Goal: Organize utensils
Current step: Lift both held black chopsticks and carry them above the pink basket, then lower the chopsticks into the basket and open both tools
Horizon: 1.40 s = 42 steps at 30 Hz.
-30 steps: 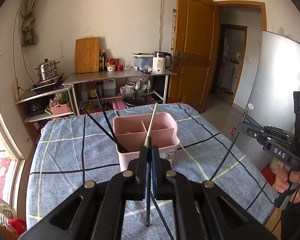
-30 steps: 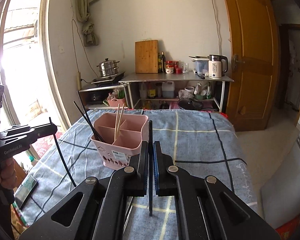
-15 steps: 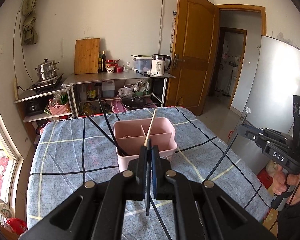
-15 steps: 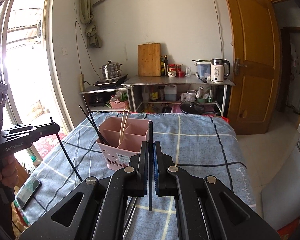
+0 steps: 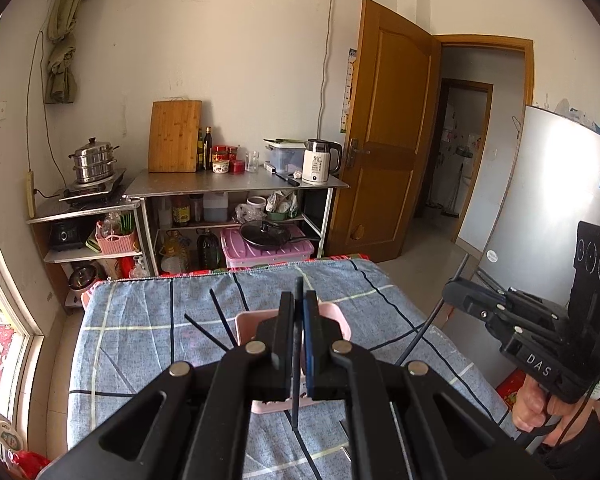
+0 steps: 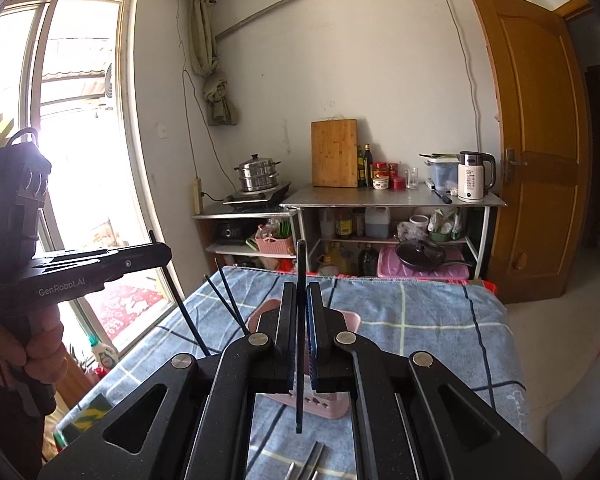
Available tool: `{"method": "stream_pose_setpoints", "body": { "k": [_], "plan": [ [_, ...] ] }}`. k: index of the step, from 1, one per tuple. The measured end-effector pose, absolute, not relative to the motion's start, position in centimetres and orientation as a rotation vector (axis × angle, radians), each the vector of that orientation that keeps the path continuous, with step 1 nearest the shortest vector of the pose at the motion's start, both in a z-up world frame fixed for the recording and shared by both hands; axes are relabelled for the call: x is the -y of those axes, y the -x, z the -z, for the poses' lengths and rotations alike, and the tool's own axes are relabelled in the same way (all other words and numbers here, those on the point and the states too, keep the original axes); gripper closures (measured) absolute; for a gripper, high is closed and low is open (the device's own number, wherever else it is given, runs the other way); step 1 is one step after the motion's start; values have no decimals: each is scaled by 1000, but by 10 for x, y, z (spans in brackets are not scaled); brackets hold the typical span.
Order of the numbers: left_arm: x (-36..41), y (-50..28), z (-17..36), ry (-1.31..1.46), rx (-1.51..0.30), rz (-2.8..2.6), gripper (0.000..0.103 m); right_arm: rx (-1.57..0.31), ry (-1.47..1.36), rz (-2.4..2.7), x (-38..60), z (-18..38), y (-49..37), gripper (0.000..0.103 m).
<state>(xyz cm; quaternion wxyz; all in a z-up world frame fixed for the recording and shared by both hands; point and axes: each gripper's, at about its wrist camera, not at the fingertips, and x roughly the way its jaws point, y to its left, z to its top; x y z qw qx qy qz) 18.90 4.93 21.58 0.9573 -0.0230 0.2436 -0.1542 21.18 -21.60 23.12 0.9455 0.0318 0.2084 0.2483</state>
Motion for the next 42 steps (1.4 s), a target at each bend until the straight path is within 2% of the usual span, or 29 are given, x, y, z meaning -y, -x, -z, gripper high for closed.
{"method": "stream_pose_setpoints", "body": {
  "k": [7, 18, 39, 41, 42],
  "plan": [
    [-56, -214, -235, 50, -476, 289, 98, -388, -97, -521, 196, -245, -239, 99],
    [-64, -240, -237, 59, -421, 289, 98, -353, -119, -532, 179, -241, -269, 99],
    [-67, -271, -149, 112, -600, 287, 98, -532, -81, -511, 161, -166, -293, 98],
    [-70, -270, -145, 113, -601, 264, 97, -557, -74, -516, 161, -162, -293, 98],
    [-71, -267, -145, 117, -599, 262, 92, -564, -66, -513, 161, -161, -293, 98]
  ]
}}
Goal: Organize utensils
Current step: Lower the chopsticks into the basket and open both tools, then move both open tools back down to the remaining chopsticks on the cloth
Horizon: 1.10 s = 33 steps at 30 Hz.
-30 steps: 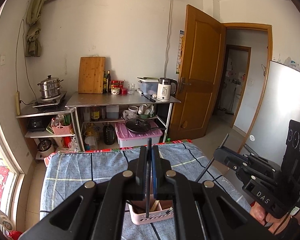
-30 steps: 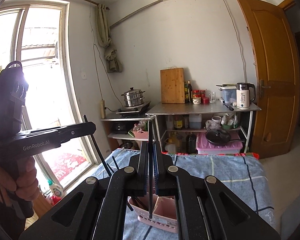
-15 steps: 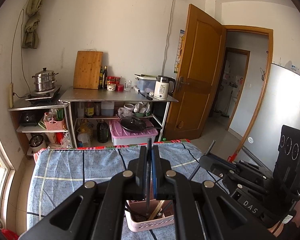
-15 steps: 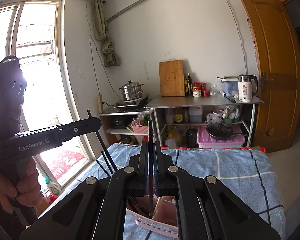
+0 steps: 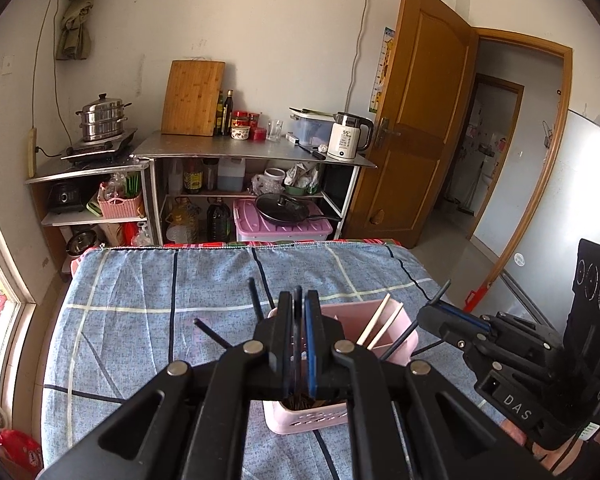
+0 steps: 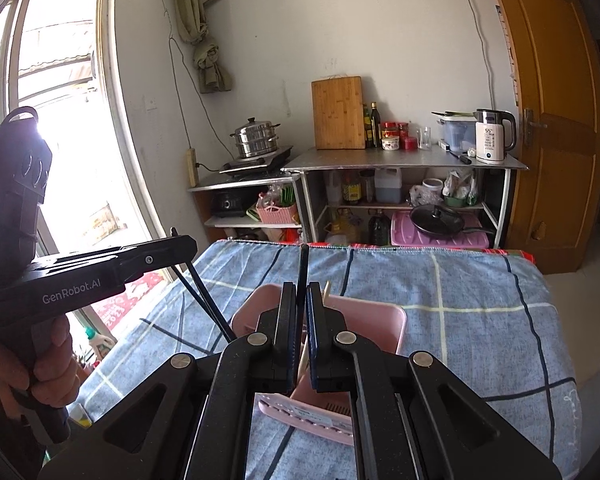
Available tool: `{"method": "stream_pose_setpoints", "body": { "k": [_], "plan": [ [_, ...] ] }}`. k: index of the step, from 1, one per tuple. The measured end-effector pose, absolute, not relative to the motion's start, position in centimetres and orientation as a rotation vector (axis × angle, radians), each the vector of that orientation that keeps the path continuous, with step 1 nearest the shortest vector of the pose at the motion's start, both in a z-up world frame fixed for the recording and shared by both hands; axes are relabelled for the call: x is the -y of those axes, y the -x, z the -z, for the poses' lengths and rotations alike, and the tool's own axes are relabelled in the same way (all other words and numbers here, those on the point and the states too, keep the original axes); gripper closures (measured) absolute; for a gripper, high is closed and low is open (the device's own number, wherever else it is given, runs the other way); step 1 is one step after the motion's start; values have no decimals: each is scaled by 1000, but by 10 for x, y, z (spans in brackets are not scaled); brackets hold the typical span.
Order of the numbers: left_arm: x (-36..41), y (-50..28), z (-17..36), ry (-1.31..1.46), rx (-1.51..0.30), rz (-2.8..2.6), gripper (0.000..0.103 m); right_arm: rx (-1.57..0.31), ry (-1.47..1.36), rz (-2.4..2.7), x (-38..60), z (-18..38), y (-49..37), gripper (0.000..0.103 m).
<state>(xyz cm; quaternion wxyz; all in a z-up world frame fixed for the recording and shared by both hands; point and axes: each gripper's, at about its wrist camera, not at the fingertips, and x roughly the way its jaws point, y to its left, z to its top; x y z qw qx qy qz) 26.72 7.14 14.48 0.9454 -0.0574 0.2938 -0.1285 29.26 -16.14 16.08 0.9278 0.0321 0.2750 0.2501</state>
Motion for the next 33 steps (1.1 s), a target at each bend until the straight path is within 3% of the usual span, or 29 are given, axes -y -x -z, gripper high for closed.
{"method": "stream_pose_setpoints", "body": {
  "k": [1, 3, 7, 16, 33],
  "plan": [
    [-72, -264, -145, 120, -595, 259, 81, -563, -59, -505, 163, -161, -291, 98],
    [-75, -256, -147, 120, -574, 248, 69, -545, -63, -513, 169, -165, -285, 86],
    [-80, -235, -157, 116, -525, 223, 64, -508, -79, -506, 186, -178, -268, 80],
    [-79, -171, -148, 129, -472, 227, 62, -462, -112, -481, 233, -173, -212, 79],
    [-27, -142, -31, 171, -728, 336, 62, -762, -138, -458, 256, -59, -175, 79]
  ]
}}
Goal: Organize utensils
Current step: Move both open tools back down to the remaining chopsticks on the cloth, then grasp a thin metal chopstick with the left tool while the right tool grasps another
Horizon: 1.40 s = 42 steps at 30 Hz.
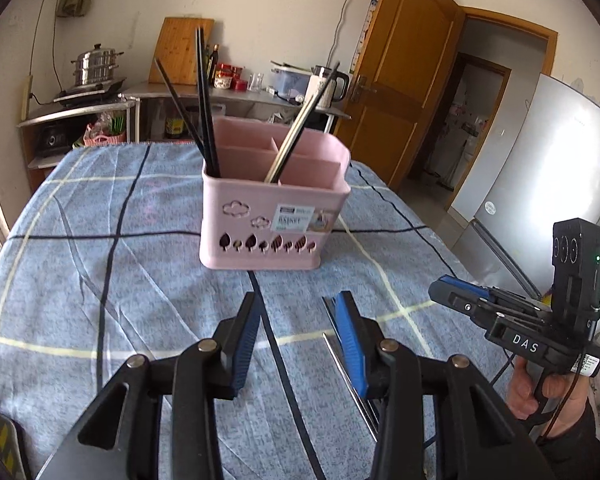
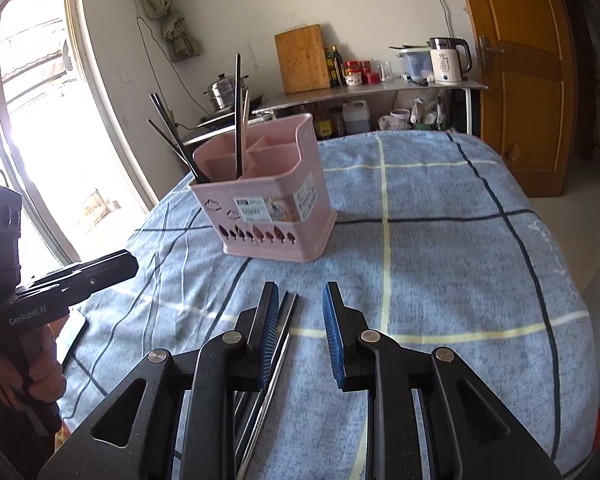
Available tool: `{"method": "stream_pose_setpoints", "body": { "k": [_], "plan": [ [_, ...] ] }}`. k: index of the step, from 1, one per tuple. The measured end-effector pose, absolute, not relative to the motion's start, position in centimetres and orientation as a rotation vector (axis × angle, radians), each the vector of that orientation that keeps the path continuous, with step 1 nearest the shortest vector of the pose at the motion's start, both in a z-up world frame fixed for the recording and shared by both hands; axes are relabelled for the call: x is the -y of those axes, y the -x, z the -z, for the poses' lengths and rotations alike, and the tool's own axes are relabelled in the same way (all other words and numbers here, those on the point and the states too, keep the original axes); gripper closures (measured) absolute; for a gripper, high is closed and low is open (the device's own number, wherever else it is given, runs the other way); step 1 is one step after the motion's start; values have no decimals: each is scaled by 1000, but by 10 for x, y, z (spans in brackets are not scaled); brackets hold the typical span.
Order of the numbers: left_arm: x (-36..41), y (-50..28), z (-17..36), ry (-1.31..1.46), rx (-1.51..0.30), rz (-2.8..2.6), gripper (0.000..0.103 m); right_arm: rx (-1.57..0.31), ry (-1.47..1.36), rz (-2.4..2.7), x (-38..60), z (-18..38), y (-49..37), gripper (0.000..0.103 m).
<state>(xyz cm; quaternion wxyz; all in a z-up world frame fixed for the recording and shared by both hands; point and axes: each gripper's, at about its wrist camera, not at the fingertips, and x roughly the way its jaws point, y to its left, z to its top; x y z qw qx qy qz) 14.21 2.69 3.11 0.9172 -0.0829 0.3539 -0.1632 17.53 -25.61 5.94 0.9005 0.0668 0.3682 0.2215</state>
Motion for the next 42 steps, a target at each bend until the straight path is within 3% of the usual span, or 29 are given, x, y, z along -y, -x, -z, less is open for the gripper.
{"method": "stream_pose_setpoints", "body": {
  "k": [12, 42],
  "plan": [
    [4, -154, 28, 159, -900, 338, 62, -933, -69, -479, 229, -2, -175, 79],
    [35, -168, 45, 89, -974, 313, 62, -949, 49, -429, 219, 6, -168, 82]
  ]
}}
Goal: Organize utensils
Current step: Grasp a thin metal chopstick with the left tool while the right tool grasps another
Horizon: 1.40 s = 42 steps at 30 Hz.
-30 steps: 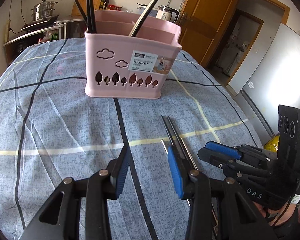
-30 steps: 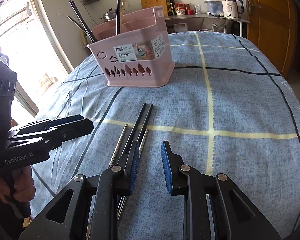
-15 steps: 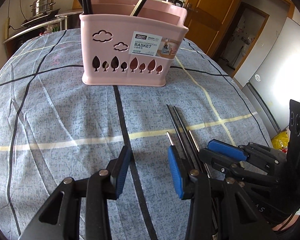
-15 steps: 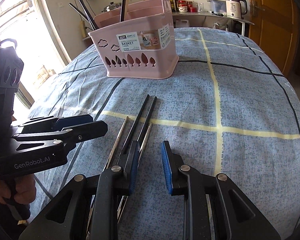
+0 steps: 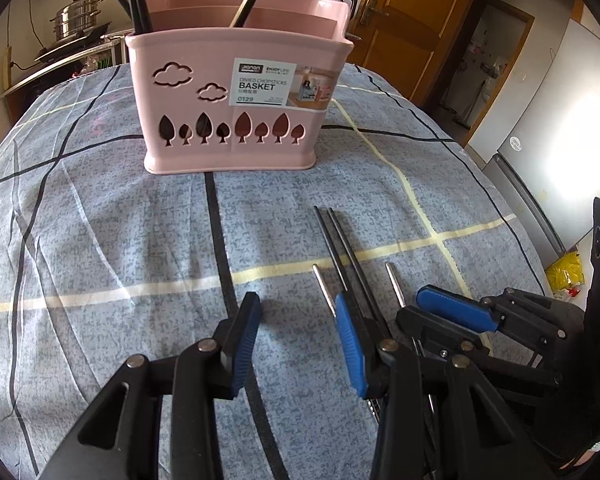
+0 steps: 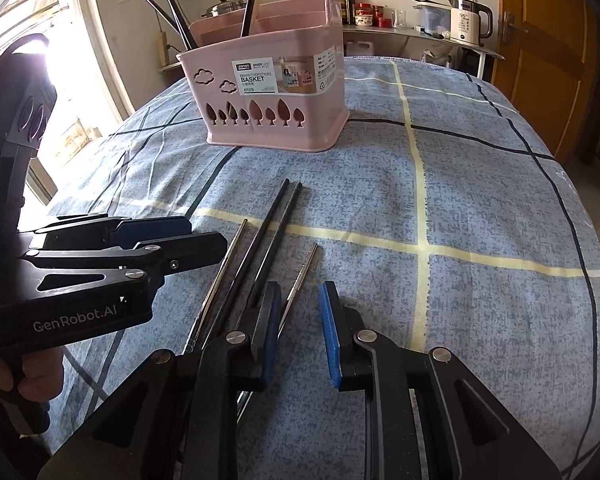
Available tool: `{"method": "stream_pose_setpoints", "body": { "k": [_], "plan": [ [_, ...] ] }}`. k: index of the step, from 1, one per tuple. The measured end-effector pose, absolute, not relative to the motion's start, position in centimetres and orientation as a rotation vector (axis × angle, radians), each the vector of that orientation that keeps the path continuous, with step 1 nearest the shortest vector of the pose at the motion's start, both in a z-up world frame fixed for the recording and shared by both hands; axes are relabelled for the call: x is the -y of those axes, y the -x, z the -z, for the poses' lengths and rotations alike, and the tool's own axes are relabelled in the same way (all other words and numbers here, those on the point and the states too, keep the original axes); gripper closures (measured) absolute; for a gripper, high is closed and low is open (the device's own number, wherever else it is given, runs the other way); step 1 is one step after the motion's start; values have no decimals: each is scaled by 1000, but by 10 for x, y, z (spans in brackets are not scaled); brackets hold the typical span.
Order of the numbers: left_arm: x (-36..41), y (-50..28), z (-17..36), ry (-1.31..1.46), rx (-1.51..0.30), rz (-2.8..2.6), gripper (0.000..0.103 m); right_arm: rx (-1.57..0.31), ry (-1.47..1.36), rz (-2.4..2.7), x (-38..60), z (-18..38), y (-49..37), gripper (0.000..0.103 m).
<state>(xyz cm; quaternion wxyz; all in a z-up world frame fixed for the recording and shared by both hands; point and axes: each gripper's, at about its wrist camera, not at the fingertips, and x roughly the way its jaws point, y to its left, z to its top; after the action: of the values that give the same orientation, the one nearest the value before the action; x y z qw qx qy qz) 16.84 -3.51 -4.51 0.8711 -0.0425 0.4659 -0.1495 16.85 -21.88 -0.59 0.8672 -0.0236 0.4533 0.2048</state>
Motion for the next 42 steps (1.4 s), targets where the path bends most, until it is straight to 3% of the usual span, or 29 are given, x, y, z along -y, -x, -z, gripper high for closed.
{"method": "stream_pose_setpoints", "body": {
  "k": [14, 18, 24, 32, 42],
  "plan": [
    [61, -165, 49, -100, -925, 230, 63, -946, 28, -424, 227, 6, -167, 84],
    [58, -159, 48, -135, -917, 249, 91, -946, 34, -417, 230, 6, -167, 90],
    [33, -155, 47, -135, -915, 258, 97, -945, 44, -421, 238, 6, -169, 93],
    [-10, -160, 46, -19, -952, 265, 97, -980, 6, -378, 257, 5, -182, 92],
    [16, -171, 45, -146, -967, 259, 90, -1017, -6, -271, 249, 4, -205, 93]
  ]
}}
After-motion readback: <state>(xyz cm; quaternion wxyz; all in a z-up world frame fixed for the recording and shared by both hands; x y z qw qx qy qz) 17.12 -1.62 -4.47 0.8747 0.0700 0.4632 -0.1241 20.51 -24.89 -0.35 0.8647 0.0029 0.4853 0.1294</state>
